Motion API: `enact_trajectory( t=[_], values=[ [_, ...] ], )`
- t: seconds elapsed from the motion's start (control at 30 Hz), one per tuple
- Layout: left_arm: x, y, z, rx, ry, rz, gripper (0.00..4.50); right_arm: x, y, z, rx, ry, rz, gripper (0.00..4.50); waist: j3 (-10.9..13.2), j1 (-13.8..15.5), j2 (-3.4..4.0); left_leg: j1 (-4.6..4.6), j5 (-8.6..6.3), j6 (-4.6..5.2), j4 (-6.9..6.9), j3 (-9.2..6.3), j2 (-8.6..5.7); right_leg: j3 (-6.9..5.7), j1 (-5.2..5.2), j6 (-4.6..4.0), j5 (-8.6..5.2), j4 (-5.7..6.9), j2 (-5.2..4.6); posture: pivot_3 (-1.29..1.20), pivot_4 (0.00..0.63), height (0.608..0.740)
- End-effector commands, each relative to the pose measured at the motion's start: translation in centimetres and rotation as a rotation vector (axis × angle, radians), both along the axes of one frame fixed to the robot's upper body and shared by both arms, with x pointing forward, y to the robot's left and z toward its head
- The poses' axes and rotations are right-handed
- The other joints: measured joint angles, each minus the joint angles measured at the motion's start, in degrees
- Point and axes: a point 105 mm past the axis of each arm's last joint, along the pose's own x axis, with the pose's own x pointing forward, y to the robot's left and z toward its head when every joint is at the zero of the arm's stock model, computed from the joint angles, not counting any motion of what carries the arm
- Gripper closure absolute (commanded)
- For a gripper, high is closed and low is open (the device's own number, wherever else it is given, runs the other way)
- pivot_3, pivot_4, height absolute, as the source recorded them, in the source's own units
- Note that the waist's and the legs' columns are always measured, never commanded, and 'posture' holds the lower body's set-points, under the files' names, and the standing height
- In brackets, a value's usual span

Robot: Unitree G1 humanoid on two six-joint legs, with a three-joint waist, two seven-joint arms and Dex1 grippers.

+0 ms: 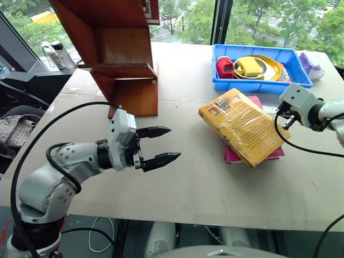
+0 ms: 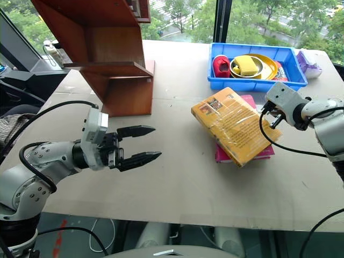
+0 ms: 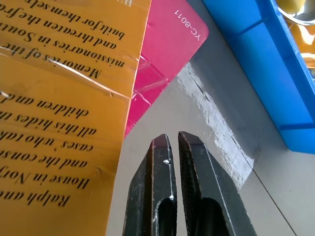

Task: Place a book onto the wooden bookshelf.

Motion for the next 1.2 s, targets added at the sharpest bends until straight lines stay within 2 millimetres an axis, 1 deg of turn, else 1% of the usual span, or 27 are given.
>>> enact_trajectory(
  t=[0.03,0.17,0.3,0.37,0.53,0.77,0.9,0.93,0.97,1.03,1.1,1.13,1.17,1.2],
  values=[
    [-0.8,-0.2,1.1,0.003,-0.056,-0.009,0.19,1.0,-0.5,-1.0,0.018,0.087,0.008,4.42,0.01,0.07,-0.02,0.0,0.0,0.0,0.0,-0.01,0.0,-0.01,0.01,0.0,0.0,0.0,0.0,0.0,0.15,0.74],
    [-1.4,0.2,2.1,-0.024,-0.088,-0.007,0.19,2.1,0.8,-2.0,0.063,0.162,0.05,4.42,0.02,-0.32,-0.01,-0.01,0.0,0.0,0.02,0.0,-0.01,0.0,0.01,0.0,0.01,0.03,0.0,0.0,0.15,0.74],
    [-1.3,0.5,2.7,-0.051,-0.1,0.026,0.19,2.4,1.5,-2.8,0.138,0.227,0.072,4.42,0.01,-0.78,-0.02,0.05,0.0,0.0,0.02,-0.02,0.01,-0.01,0.03,0.01,0.02,0.13,0.01,0.0,0.15,0.74],
    [-1.2,0.7,2.5,-0.05,-0.101,0.043,0.19,2.4,2.1,-3.1,0.174,0.251,0.084,4.42,0.01,-0.93,-0.02,0.1,0.0,0.0,0.02,-0.01,0.01,-0.01,0.05,0.2,0.13,0.15,0.02,0.0,0.15,0.74],
    [-1.3,0.8,1.9,-0.046,-0.089,0.064,0.19,2.3,4.5,-4.0,0.243,0.28,0.12,4.42,0.01,-1.17,-0.02,0.12,0.0,-0.01,0.02,0.01,0.04,0.0,0.03,0.21,0.14,0.19,0.04,0.0,0.15,0.74],
    [-1.4,1.9,0.4,-0.038,-0.053,0.106,0.19,2.4,10.0,-3.8,0.343,0.252,0.185,4.42,0.01,-2.05,-0.02,0.18,0.01,-0.03,0.01,0.02,0.09,0.02,0.02,0.19,0.15,0.32,0.06,0.0,0.15,0.74],
    [-1.4,2.9,-0.7,-0.055,-0.004,0.154,0.19,2.4,13.4,-4.2,0.392,0.235,0.195,4.42,0.01,-2.32,-0.02,0.17,0.01,-0.03,0.01,0.03,0.09,0.02,0.01,0.19,0.15,0.32,0.04,0.0,0.15,0.74],
    [-1.4,3.1,-0.9,-0.063,0.008,0.169,0.19,2.3,13.9,-4.2,0.4,0.23,0.204,4.42,0.01,-2.25,-0.02,0.17,0.01,-0.03,0.01,0.03,0.09,0.02,0.01,0.19,0.15,0.31,0.03,0.0,0.15,0.74],
    [-1.4,3.4,-1.3,-0.052,0.025,0.188,0.19,2.3,14.0,-4.2,0.387,0.208,0.212,4.42,0.0,-2.3,-0.04,0.15,0.01,-0.03,0.01,0.01,0.08,-0.01,0.01,0.19,0.15,0.31,0.02,0.0,0.15,0.74],
    [-1.7,3.9,-2.2,-0.036,0.069,0.217,0.19,2.3,13.3,-3.5,0.361,0.113,0.243,4.42,0.01,-2.23,-0.03,0.15,0.01,-0.04,0.0,0.01,0.1,-0.01,0.0,0.19,0.15,0.31,0.0,0.0,0.15,0.74],
    [-1.8,4.5,-3.0,-0.059,0.124,0.265,0.19,1.7,11.1,-2.6,0.299,0.038,0.3,4.42,0.01,-1.76,-0.02,0.1,0.0,-0.04,-0.01,0.0,0.06,-0.05,-0.02,0.19,0.14,0.29,-0.09,0.0,0.15,0.74],
    [-1.8,4.8,-3.4,-0.091,0.167,0.297,0.19,1.2,9.2,-1.8,0.282,-0.003,0.31,4.42,0.03,-1.43,0.01,0.09,0.0,-0.03,-0.01,-0.01,0.02,-0.07,-0.02,0.19,0.14,0.28,-0.14,0.0,0.15,0.74],
    [-1.8,5.0,-3.7,-0.113,0.196,0.319,0.19,0.9,8.0,-1.2,0.268,-0.029,0.316,3.92,0.06,-0.81,0.05,0.08,0.0,-0.03,-0.01,0.0,-0.02,-0.07,-0.02,0.19,0.13,0.25,-0.2,0.0,0.15,0.74],
    [-1.9,5.2,-4.1,-0.139,0.239,0.333,0.19,0.4,6.6,-0.6,0.267,-0.05,0.312,3.74,0.06,-0.52,0.05,0.07,-0.01,-0.01,-0.01,0.01,-0.05,-0.07,-0.01,0.2,0.13,0.18,-0.24,0.0,0.15,0.74]
  ],
)
